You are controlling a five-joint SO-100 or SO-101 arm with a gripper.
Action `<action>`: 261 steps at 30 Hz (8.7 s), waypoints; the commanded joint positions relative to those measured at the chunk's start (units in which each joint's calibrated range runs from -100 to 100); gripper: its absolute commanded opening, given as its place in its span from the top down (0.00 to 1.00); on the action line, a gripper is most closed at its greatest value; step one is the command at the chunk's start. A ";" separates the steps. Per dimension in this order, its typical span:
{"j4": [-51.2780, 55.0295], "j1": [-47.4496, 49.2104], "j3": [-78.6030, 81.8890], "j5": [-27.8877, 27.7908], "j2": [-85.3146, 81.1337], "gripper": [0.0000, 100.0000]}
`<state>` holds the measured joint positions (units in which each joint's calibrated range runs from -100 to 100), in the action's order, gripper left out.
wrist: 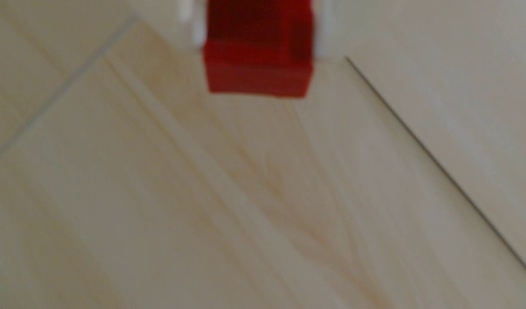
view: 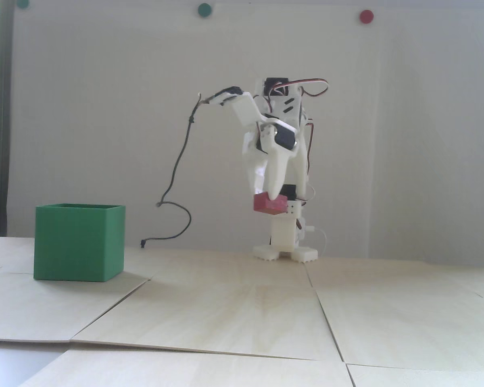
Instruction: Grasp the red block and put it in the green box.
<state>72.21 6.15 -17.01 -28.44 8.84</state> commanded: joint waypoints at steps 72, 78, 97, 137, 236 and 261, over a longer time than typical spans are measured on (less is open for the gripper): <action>27.20 -19.46 -7.57 1.83 -29.88 0.98; 27.03 -39.73 -4.91 1.42 -28.07 0.98; -3.49 -48.41 -16.62 -0.04 -4.38 0.98; -29.97 -39.24 -26.20 6.62 8.02 0.97; 4.43 11.02 115.59 -26.64 -106.55 0.98; 4.43 11.58 115.59 -17.95 -106.55 0.98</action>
<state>74.79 19.14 97.58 -46.98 -96.76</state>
